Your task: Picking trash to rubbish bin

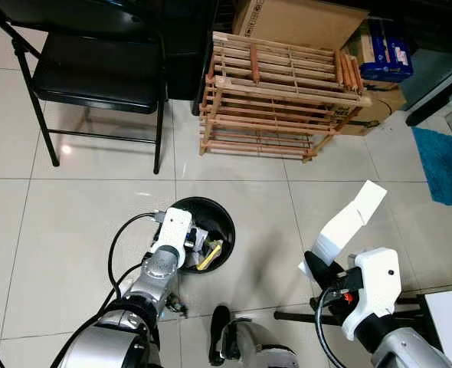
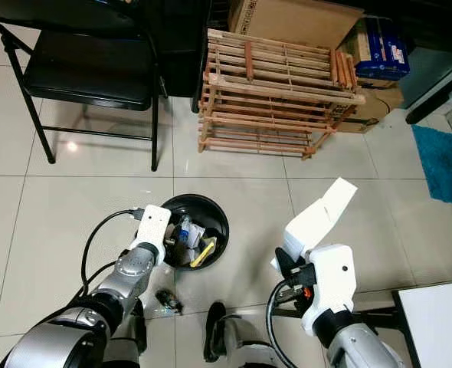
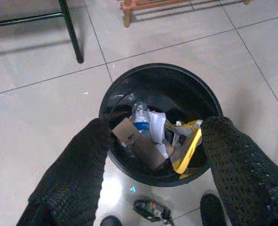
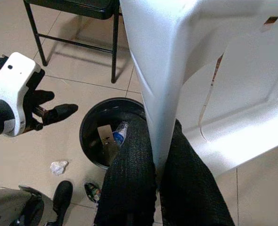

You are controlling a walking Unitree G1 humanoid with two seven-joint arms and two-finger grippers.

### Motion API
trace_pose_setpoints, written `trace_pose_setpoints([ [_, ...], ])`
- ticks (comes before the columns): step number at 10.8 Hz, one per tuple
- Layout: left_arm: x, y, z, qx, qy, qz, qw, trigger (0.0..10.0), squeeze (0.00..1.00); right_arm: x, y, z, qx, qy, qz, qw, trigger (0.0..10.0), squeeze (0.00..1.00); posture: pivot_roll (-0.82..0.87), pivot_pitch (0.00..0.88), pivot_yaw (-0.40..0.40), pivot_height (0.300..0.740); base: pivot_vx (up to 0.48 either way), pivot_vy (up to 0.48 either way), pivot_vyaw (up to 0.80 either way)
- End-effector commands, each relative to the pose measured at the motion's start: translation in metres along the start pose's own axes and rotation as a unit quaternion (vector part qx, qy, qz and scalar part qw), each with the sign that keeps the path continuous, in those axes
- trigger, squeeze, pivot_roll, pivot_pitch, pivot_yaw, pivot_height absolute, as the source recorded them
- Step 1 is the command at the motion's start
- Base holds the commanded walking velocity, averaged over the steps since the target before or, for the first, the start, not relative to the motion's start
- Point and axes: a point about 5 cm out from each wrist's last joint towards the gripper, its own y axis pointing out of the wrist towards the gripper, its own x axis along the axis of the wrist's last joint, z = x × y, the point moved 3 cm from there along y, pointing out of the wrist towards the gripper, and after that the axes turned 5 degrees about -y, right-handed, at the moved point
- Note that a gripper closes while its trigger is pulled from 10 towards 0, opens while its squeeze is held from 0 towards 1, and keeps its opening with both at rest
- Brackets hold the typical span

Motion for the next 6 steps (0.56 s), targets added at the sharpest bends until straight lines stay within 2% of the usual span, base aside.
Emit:
trace_pose_setpoints([
  [1,-0.008,-0.002,-0.01,-0.009,0.003,0.011,1.0,10.0,1.0,-0.002,-0.002,-0.004,-0.009,-0.003,0.005,1.0,10.0,0.0,-0.03,0.331,-0.248,0.74,0.0,0.0,0.0],
  [3,0.003,-0.001,-0.008,0.009,-0.001,-0.023,1.0,10.0,1.0,0.001,0.004,-0.004,-0.003,-0.005,-0.004,1.0,10.0,0.0,-0.01,0.323,-0.242,0.74,0.0,0.0,0.0],
  [4,0.016,-0.002,-0.004,0.031,-0.009,-0.062,0.998,10.0,1.0,0.004,0.011,-0.006,0.002,-0.009,-0.014,1.0,10.0,0.0,0.02,0.317,-0.238,0.74,0.0,0.0,0.0],
  [6,0.023,-0.007,0.0,0.031,-0.03,-0.095,0.995,10.0,1.0,0.006,0.028,-0.015,0.008,-0.018,-0.022,1.0,10.0,0.0,0.09,0.309,-0.233,0.74,0.0,0.0,0.0],
])
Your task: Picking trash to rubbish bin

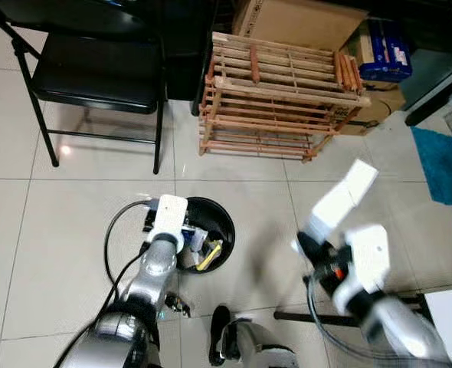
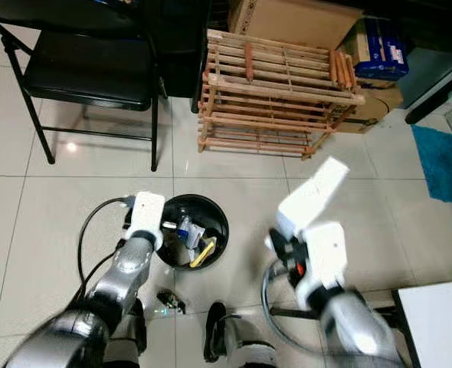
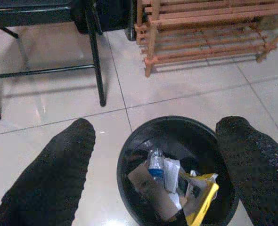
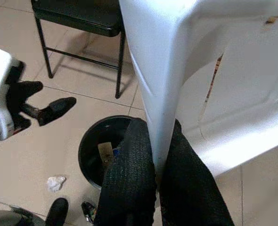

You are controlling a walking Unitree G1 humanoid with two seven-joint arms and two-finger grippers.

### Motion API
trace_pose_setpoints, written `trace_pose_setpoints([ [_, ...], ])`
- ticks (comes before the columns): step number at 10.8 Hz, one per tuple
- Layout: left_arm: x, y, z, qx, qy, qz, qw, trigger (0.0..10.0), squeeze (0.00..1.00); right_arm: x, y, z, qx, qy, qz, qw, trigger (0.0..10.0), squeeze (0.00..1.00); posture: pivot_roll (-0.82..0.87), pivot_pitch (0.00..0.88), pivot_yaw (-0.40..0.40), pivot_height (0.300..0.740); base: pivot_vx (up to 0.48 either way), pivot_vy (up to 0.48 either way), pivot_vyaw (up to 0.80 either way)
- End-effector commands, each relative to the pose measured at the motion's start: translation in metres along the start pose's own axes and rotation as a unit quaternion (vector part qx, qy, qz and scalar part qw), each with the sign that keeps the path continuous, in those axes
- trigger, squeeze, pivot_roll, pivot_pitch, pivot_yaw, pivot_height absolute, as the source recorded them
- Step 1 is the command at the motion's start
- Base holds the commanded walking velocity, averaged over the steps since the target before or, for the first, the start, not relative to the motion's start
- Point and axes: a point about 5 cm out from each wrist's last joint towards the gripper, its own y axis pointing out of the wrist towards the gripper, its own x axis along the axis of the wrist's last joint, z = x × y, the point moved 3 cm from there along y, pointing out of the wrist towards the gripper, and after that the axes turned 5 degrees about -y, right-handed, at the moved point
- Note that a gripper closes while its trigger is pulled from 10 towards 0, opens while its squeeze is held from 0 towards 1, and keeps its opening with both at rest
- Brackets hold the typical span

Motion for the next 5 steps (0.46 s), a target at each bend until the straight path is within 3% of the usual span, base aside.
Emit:
trace_pose_setpoints([
  [1,-0.005,-0.006,-0.007,-0.014,-0.015,0.003,1.0,10.0,1.0,-0.008,0.001,-0.01,-0.007,-0.007,0.012,1.0,10.0,0.0,0.11,0.304,-0.23,0.74,0.0,0.0,0.0],
  [2,0.002,-0.013,-0.011,-0.034,-0.023,-0.013,0.999,10.0,1.0,-0.008,0.012,-0.012,0.001,-0.013,0.009,1.0,10.0,0.0,0.15,0.299,-0.23,0.74,0.0,0.0,0.0],
  [3,0.019,-0.026,-0.016,-0.066,-0.027,-0.042,0.997,10.0,0.0,-0.011,0.032,-0.017,0.014,-0.018,0.006,1.0,10.0,0.0,0.19,0.294,-0.227,0.74,0.0,0.0,0.0],
  [4,0.033,-0.036,-0.016,-0.084,-0.033,-0.055,0.994,10.0,0.0,-0.021,0.05,-0.02,0.029,-0.011,0.017,0.999,10.0,0.0,0.23,0.295,-0.225,0.74,0.0,0.0,0.0],
  [5,0.04,-0.04,-0.015,-0.089,-0.032,-0.063,0.994,10.0,0.0,-0.027,0.058,-0.02,0.037,-0.002,0.025,0.999,10.0,0.0,0.26,0.298,-0.225,0.74,0.0,0.0,0.0],
])
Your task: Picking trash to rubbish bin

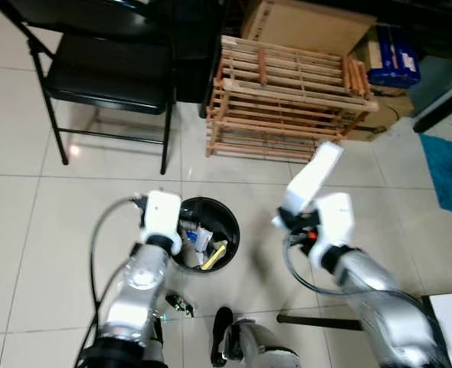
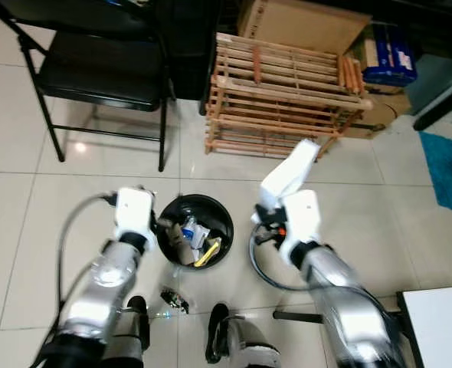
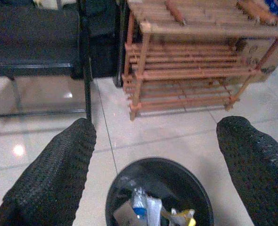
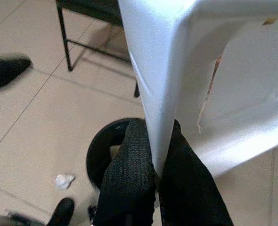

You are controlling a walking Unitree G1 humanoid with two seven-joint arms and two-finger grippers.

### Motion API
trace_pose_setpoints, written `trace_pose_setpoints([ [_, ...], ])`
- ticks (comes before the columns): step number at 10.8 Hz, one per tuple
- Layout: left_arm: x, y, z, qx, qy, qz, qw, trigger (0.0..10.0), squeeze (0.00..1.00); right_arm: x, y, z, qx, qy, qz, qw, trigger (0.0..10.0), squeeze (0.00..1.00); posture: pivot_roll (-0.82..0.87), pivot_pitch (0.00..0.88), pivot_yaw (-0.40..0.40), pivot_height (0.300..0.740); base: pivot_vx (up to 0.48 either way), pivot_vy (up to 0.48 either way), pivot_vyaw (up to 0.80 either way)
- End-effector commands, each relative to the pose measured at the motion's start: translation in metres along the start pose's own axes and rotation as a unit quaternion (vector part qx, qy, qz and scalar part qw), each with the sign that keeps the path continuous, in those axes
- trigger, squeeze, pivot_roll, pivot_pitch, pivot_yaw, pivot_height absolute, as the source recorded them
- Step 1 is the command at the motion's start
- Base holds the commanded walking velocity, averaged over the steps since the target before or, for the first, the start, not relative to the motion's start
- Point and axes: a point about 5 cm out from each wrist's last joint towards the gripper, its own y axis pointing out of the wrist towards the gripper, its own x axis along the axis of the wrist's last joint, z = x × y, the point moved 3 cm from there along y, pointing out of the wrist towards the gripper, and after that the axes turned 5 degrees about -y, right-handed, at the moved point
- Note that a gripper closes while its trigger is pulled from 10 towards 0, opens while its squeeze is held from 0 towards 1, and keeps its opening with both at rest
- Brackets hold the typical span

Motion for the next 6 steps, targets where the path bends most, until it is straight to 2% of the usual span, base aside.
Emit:
trace_pose_setpoints([
  [1,0.0,-0.003,-0.007,-0.013,-0.008,0.011,1.0,10.0,0.0,-0.015,0.003,-0.005,0.002,0.006,0.022,1.0,10.0,0.0,0.3,0.307,-0.227,0.74,0.0,0.0,0.0],
  [3,0.025,-0.012,-0.001,-0.003,-0.017,0.008,1.0,10.0,0.0,-0.032,0.037,-0.005,0.025,0.028,0.046,0.998,10.0,0.0,0.37,0.331,-0.228,0.74,0.0,0.0,0.0],
  [5,0.035,-0.024,0.004,-0.001,-0.014,0.008,1.0,10.0,0.0,-0.039,0.059,0.003,0.037,0.026,0.061,0.997,10.0,0.0,0.45,0.351,-0.227,0.74,0.0,0.0,0.0],
  [6,0.033,-0.03,0.009,0.01,-0.007,0.02,1.0,10.0,0.0,-0.043,0.064,0.008,0.042,0.027,0.07,0.996,10.0,0.0,0.48,0.355,-0.227,0.74,0.0,0.0,0.0],
])
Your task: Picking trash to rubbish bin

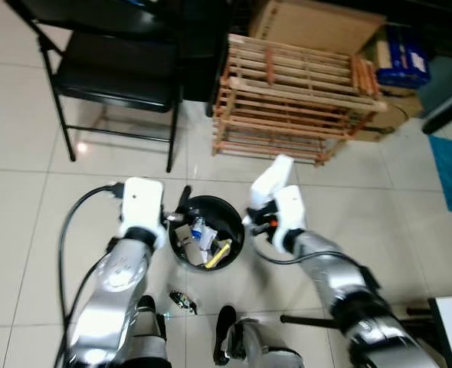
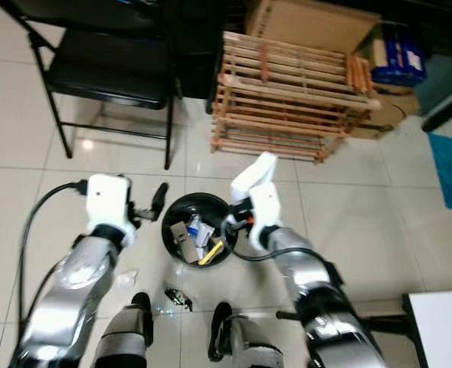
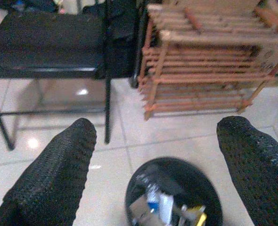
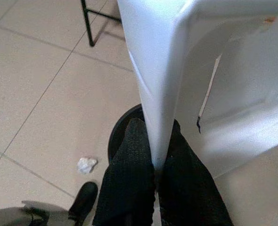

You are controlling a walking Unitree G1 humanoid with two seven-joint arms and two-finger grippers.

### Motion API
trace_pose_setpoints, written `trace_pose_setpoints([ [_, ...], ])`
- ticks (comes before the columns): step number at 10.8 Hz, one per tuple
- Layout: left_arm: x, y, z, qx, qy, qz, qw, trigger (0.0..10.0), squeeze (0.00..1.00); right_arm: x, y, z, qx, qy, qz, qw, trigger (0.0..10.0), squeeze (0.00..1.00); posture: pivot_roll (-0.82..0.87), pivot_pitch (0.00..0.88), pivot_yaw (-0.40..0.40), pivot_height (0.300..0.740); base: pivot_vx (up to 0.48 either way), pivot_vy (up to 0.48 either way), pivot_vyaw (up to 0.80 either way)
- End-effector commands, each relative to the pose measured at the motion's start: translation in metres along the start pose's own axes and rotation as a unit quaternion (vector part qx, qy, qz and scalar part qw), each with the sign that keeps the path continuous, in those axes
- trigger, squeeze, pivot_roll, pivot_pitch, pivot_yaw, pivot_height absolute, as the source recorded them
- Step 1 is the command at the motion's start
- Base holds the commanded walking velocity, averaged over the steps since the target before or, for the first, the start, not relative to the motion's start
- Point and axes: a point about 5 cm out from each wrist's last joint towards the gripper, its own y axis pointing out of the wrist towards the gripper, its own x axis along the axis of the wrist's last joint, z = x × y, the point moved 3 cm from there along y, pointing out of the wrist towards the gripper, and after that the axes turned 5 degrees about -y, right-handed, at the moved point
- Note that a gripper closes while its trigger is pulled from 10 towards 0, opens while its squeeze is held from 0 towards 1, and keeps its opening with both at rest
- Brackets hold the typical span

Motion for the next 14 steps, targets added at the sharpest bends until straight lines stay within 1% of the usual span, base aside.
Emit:
trace_pose_setpoints([
  [1,-0.007,-0.006,0.001,0.004,-0.002,0.022,1.0,10.0,0.0,-0.017,-0.004,-0.003,-0.006,0.006,0.019,1.0,10.0,0.0,0.49,0.357,-0.228,0.74,0.0,0.0,0.0],
  [2,-0.007,-0.009,0.003,0.008,0.0,0.029,1.0,10.0,0.0,-0.02,-0.001,0.004,0.007,-0.003,0.02,1.0,10.0,0.0,0.51,0.36,-0.229,0.74,0.0,0.0,0.8],
  [4,-0.008,-0.012,0.002,0.007,0.0,0.037,0.999,10.0,0.0,-0.024,0.0,0.005,0.008,-0.006,0.022,1.0,10.0,0.0,0.5,0.356,-0.227,0.74,0.0,0.0,0.8],
  [7,-0.01,-0.01,0.0,-0.002,0.001,0.048,0.999,10.0,0.0,-0.03,-0.006,-0.008,-0.026,0.0,0.02,0.999,10.0,0.0,0.48,0.359,-0.224,0.74,0.0,0.0,0.0],
  [9,-0.011,-0.012,0.0,-0.003,0.001,0.052,0.999,10.0,0.0,-0.032,-0.007,-0.009,-0.035,0.002,0.016,0.999,10.0,0.0,0.49,0.369,-0.223,0.74,0.0,0.0,0.0],
  [11,-0.015,-0.015,0.002,0.0,0.001,0.06,0.998,10.0,0.0,-0.036,-0.006,-0.005,-0.037,0.007,0.02,0.999,10.0,0.0,0.5,0.385,-0.228,0.74,0.0,0.0,0.0],
  [14,-0.015,-0.02,0.003,0.006,0.001,0.065,0.998,10.0,0.0,-0.037,0.003,0.01,-0.025,0.027,0.033,0.999,10.0,0.0,0.52,0.413,-0.241,0.74,0.0,0.0,0.0],
])
